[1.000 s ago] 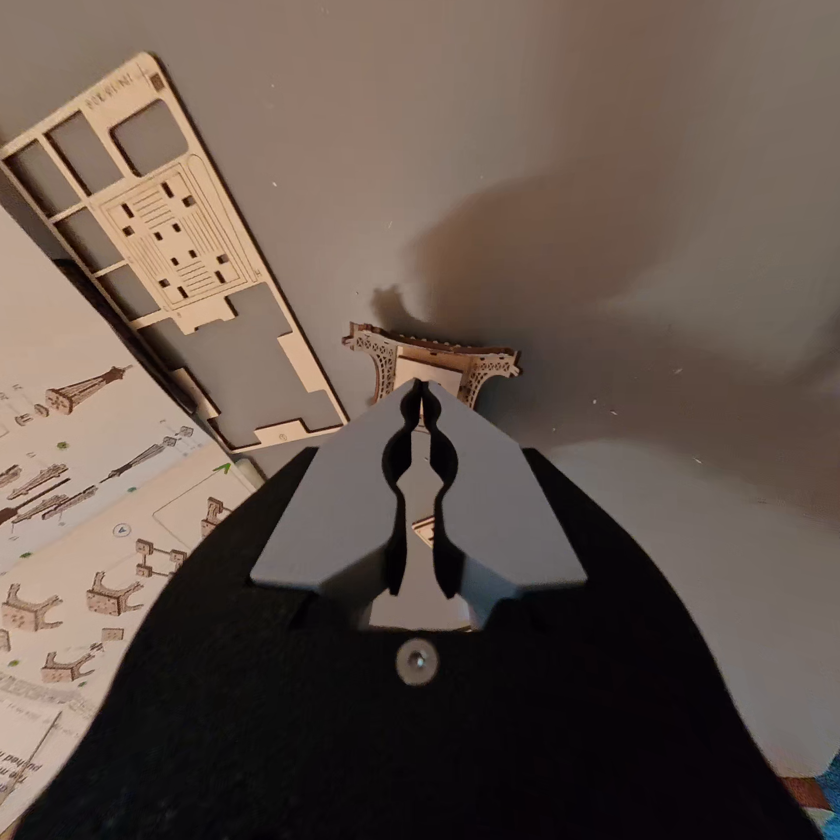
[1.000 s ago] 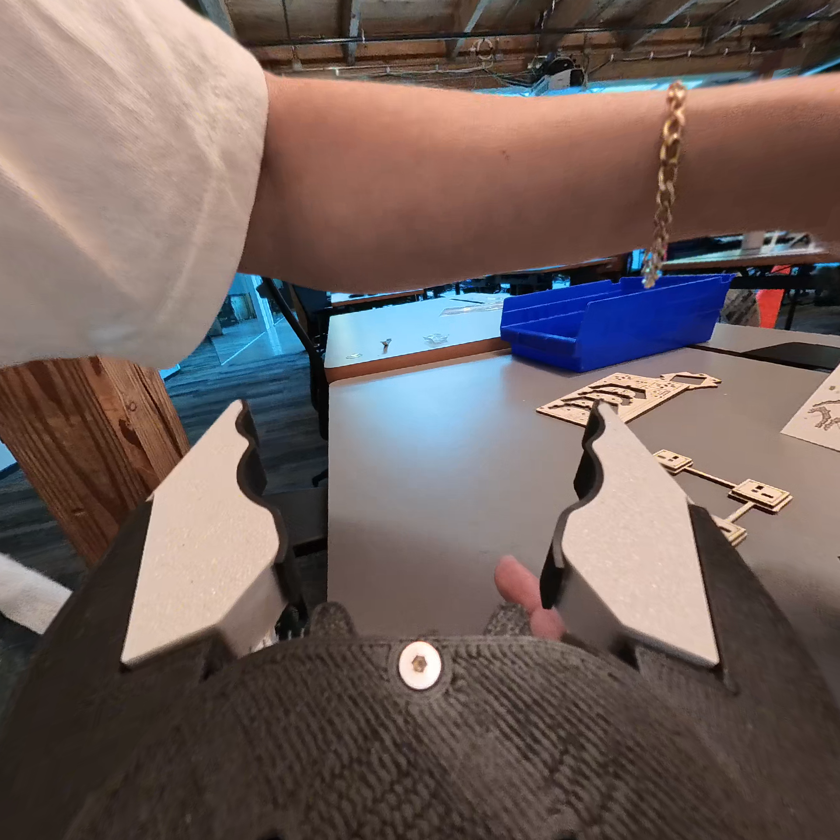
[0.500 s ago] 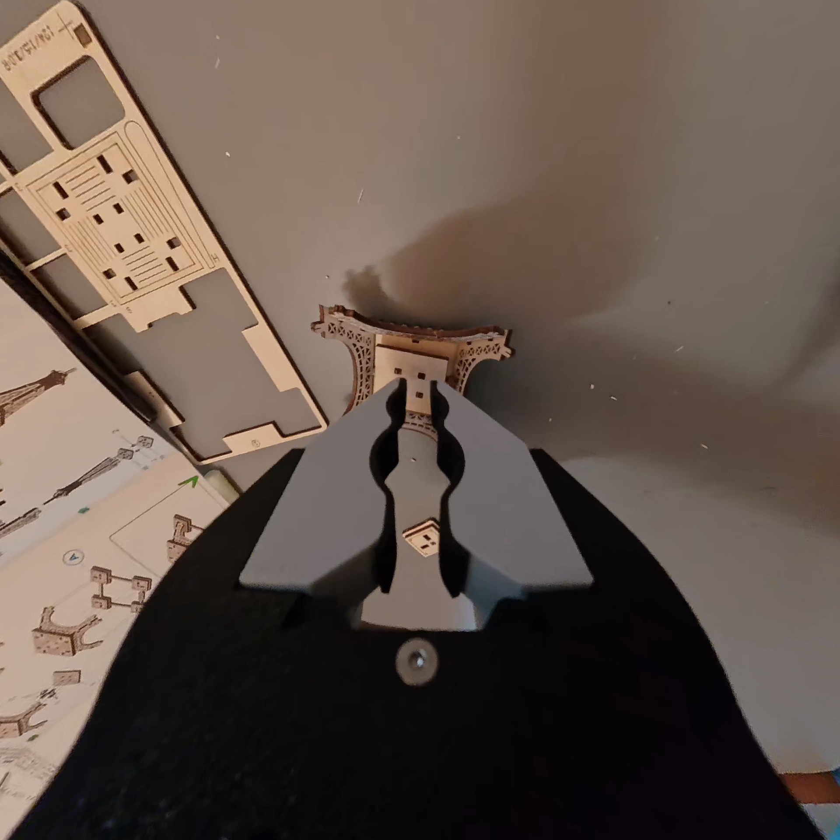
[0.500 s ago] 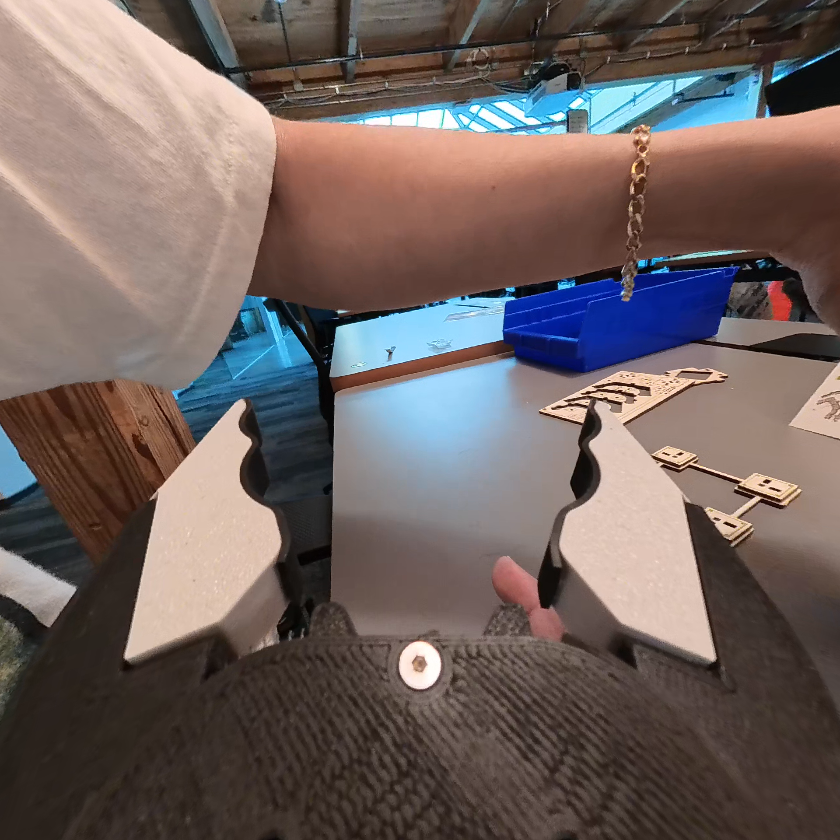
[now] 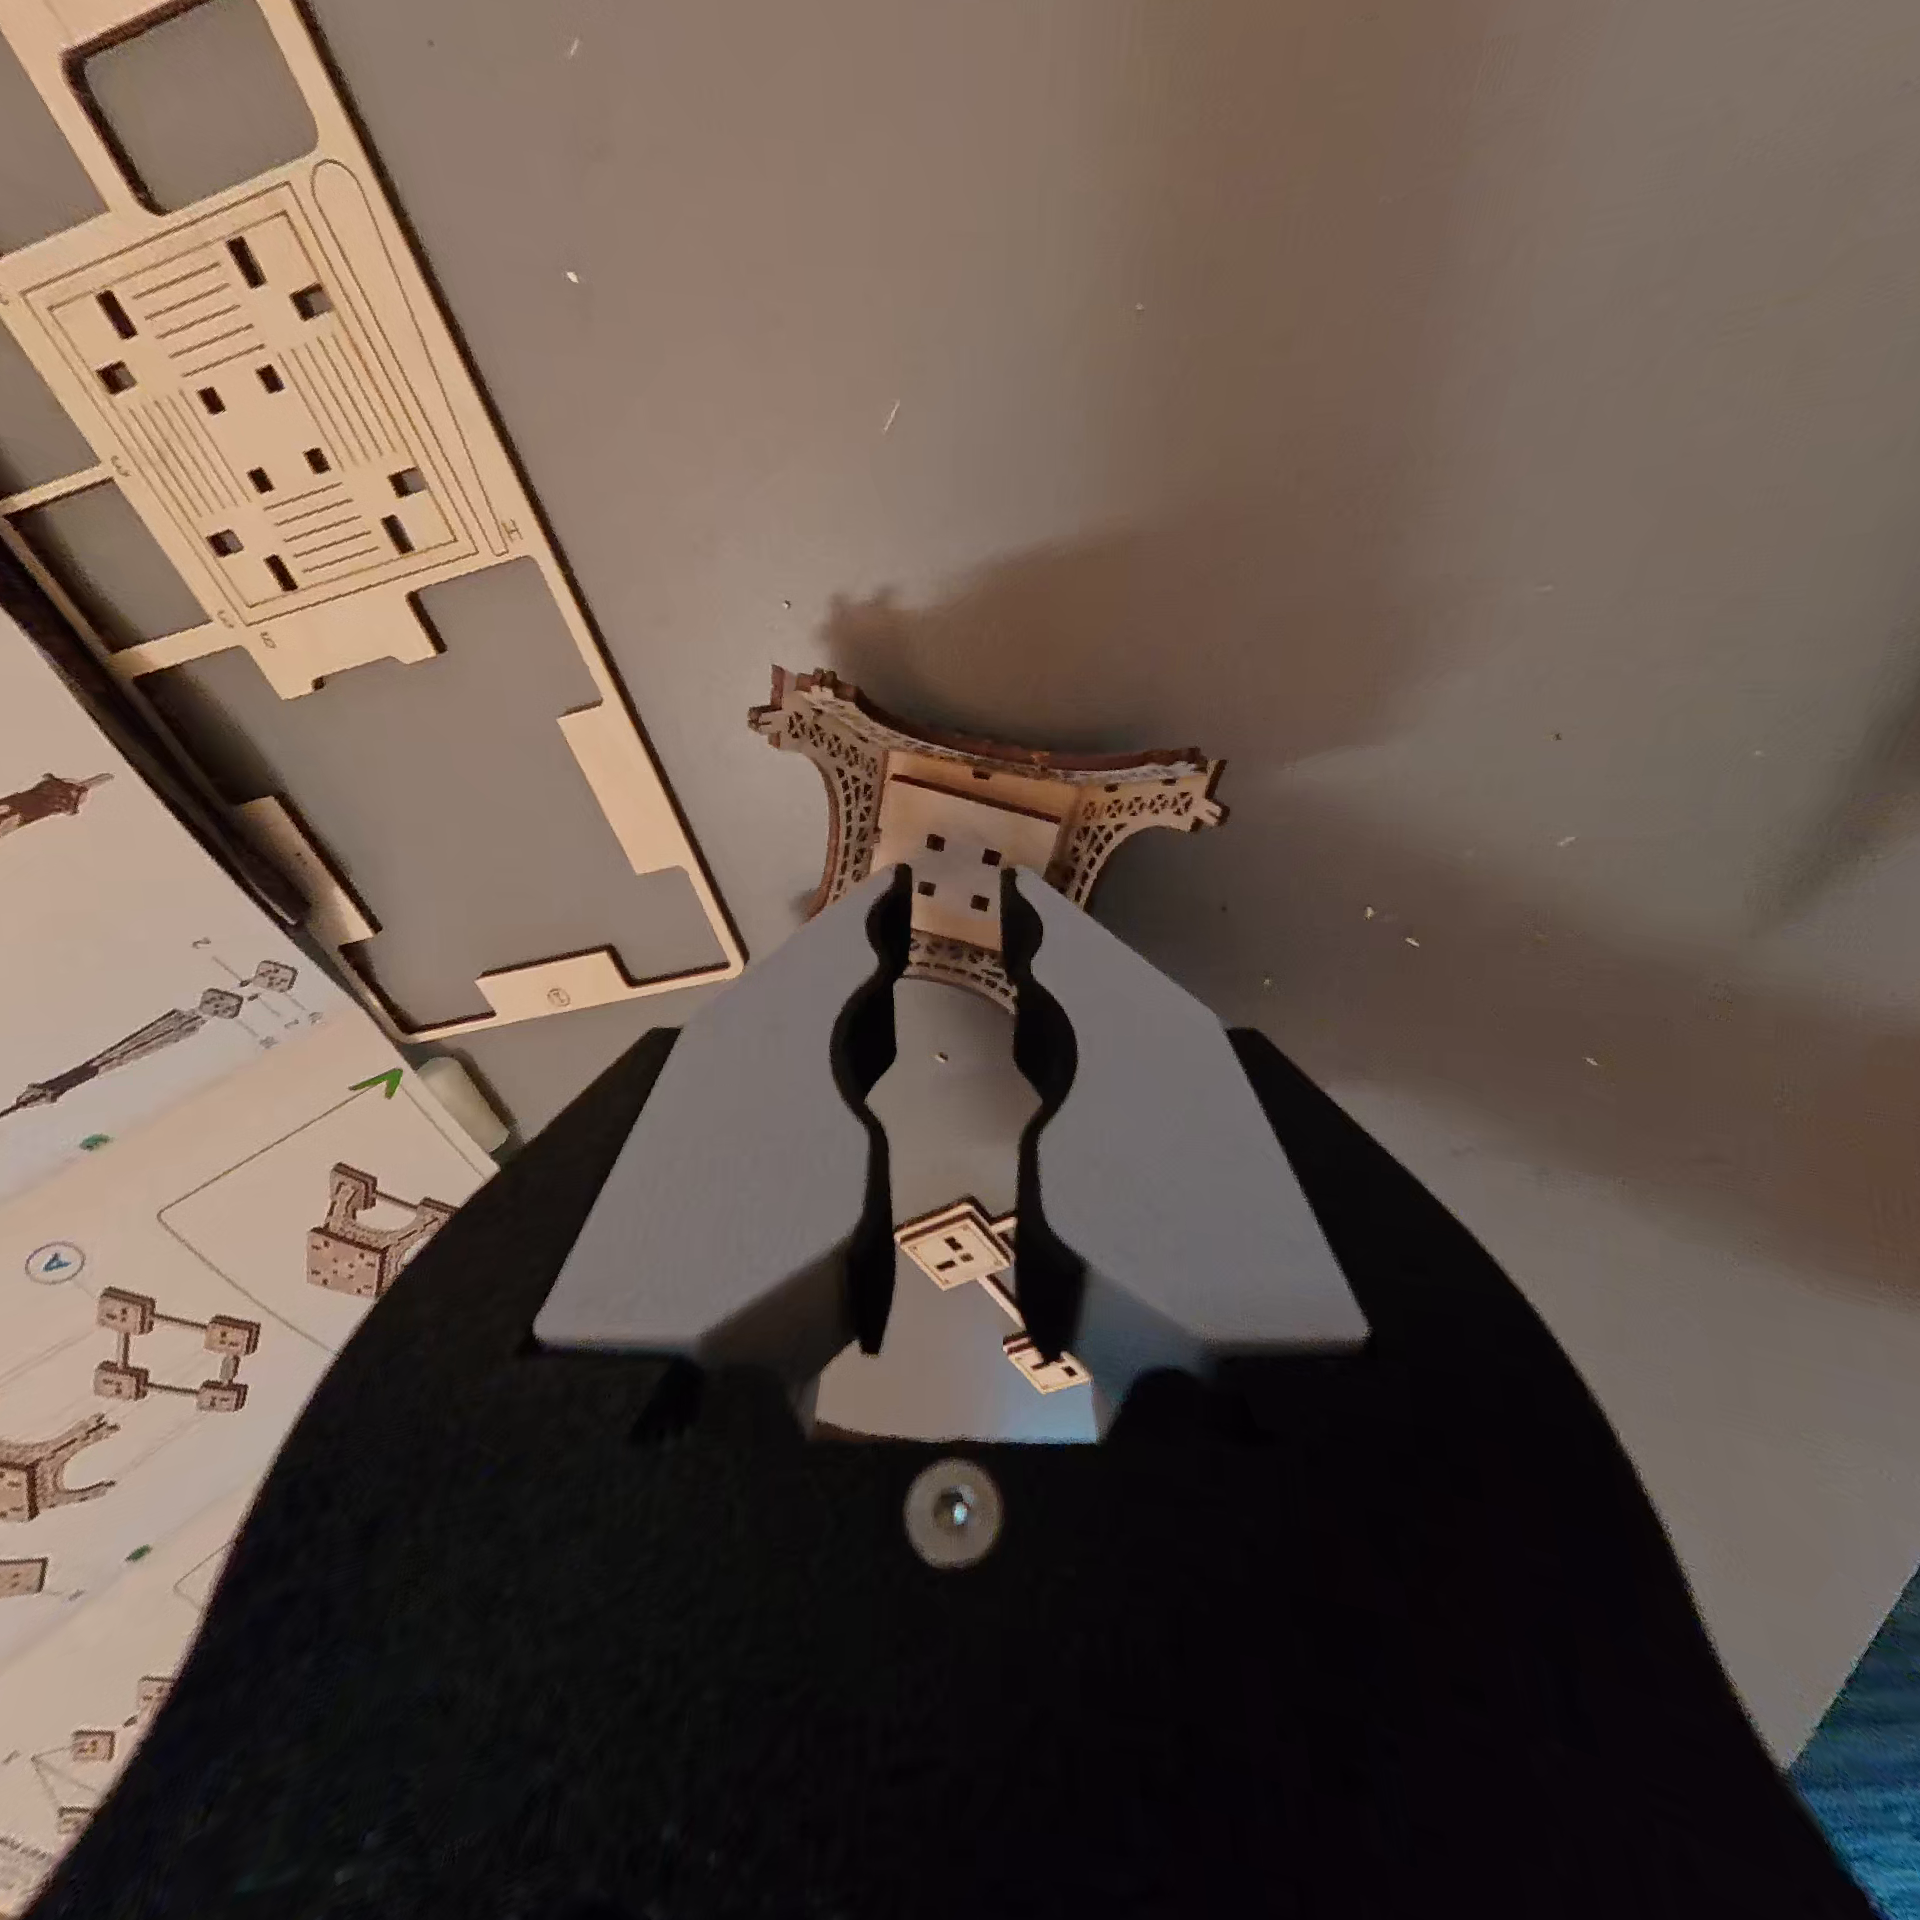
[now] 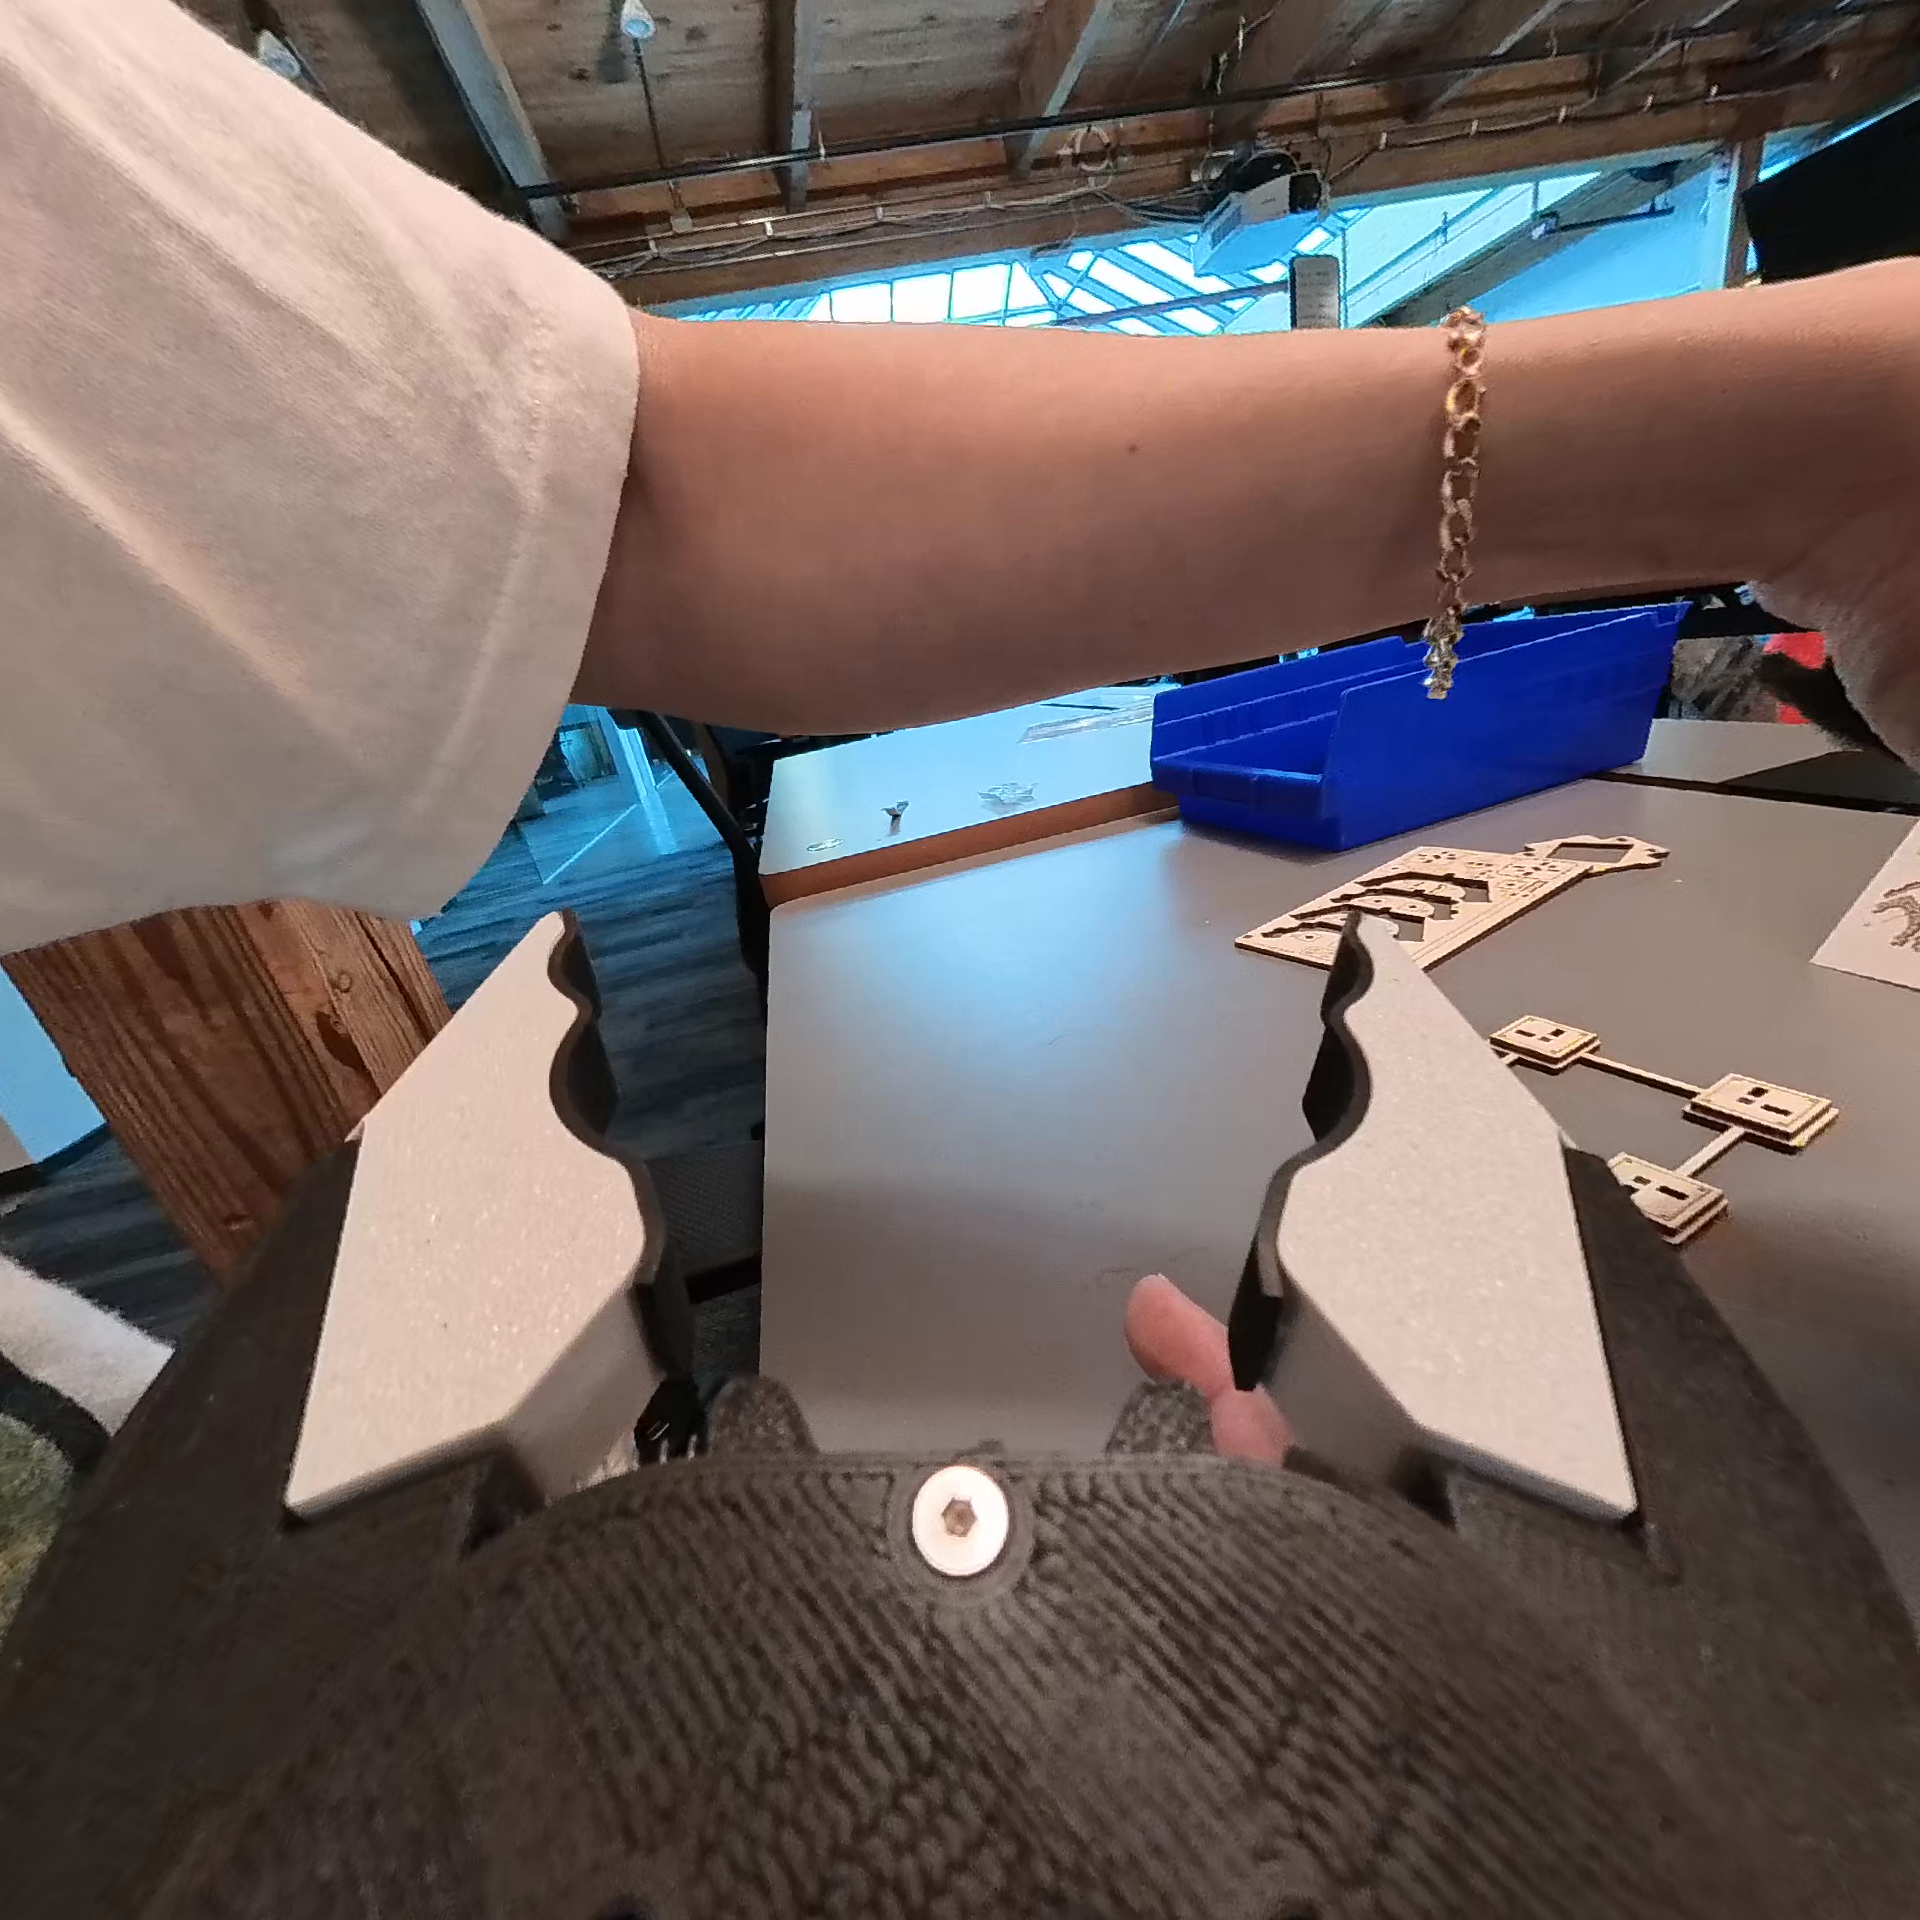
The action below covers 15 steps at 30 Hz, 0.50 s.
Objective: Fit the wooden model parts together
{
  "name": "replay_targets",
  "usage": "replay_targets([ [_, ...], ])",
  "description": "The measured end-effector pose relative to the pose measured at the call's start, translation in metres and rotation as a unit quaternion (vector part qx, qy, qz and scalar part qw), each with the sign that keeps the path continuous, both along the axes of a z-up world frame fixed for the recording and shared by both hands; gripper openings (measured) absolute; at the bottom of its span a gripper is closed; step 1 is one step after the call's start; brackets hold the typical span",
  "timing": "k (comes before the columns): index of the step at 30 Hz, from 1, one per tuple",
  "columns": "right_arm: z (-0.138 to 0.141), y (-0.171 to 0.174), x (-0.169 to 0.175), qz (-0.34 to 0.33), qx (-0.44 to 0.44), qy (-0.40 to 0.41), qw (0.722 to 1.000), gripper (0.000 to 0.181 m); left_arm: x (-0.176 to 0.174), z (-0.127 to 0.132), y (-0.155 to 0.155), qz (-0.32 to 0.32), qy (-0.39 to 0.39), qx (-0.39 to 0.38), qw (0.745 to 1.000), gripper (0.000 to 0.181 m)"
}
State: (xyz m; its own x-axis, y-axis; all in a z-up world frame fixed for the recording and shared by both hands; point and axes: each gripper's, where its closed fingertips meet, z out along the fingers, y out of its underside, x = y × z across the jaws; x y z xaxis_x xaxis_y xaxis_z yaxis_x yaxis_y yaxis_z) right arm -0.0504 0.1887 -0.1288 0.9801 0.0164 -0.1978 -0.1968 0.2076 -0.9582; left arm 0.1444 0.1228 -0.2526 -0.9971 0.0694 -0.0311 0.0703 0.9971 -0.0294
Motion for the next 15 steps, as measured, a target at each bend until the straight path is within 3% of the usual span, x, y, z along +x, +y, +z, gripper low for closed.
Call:
replay_targets([
  [15, 0.0, 0.0003, 0.0001, 0.002, 0.001, 0.003, 1.0, 0.136, -0.0019, -0.001, 0.0012, 0.023, 0.036, 0.023, 0.999, 0.009],
])
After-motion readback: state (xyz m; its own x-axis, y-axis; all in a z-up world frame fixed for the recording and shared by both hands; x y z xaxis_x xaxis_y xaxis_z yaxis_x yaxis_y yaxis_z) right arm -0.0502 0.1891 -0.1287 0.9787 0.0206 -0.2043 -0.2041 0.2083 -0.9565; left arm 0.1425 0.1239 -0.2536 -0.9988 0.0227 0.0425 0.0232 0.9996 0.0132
